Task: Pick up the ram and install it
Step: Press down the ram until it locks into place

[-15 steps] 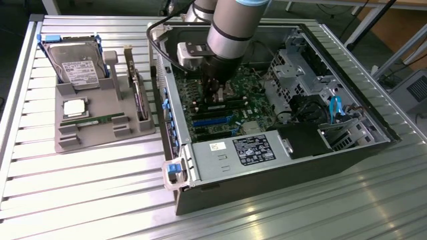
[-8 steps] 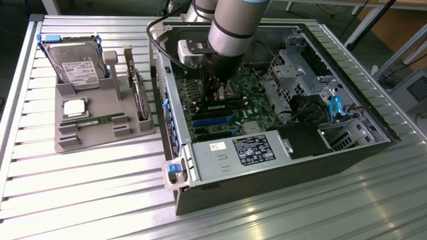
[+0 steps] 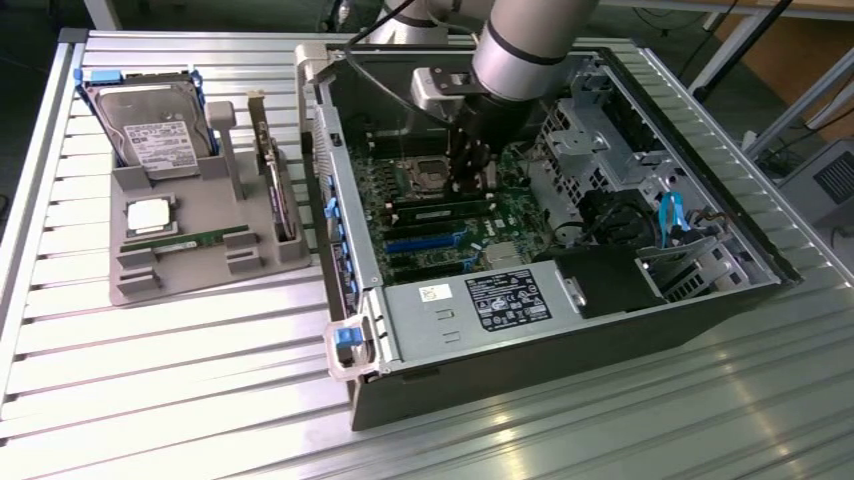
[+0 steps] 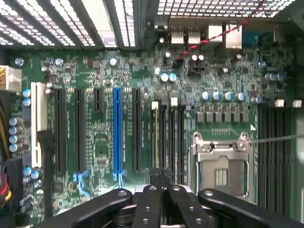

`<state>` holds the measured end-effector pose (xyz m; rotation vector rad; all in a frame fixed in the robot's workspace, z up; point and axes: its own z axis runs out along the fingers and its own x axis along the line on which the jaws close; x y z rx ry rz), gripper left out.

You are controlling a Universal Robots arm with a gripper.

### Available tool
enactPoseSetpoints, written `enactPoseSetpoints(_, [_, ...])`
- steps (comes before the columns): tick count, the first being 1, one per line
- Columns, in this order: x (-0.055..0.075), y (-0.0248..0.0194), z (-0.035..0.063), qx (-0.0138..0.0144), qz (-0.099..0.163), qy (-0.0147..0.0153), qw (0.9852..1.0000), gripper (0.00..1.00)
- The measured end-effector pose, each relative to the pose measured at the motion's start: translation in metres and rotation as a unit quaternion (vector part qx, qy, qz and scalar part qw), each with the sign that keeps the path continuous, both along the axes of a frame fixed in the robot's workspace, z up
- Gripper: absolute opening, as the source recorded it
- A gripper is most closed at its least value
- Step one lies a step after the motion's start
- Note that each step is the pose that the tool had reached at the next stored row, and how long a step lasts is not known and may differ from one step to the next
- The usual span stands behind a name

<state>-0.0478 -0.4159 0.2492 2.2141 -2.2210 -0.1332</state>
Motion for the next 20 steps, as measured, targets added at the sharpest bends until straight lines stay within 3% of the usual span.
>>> enactPoseSetpoints(2, [0.008, -0.0001, 0.0049, 0.0001, 0.000, 0.0002, 1.0000, 0.10])
enactPoseSetpoints(4, [0.015, 0.0000, 0.0181, 0.0001, 0.000, 0.0002, 1.0000, 0.10])
enactPoseSetpoints(9, [0.018, -0.0001, 0.0637, 0.0002, 0.000, 0.0011, 1.0000, 0.10])
enactPoseSetpoints(10, [0.023, 0.0000, 0.0641, 0.0005, 0.000, 0.0058, 1.0000, 0.10])
enactPoseSetpoints(11, [0.034, -0.0001, 0.0642, 0.0003, 0.000, 0.0139, 0.9999, 0.10])
enactPoseSetpoints(12, [0.042, -0.0001, 0.0643, 0.0002, 0.000, 0.0194, 0.9998, 0.10])
enactPoseSetpoints(15, [0.067, -0.0001, 0.0649, 0.0003, 0.000, 0.0308, 0.9995, 0.10])
enactPoseSetpoints(20, [0.087, -0.0001, 0.0777, 0.0004, 0.000, 0.0341, 0.9994, 0.10])
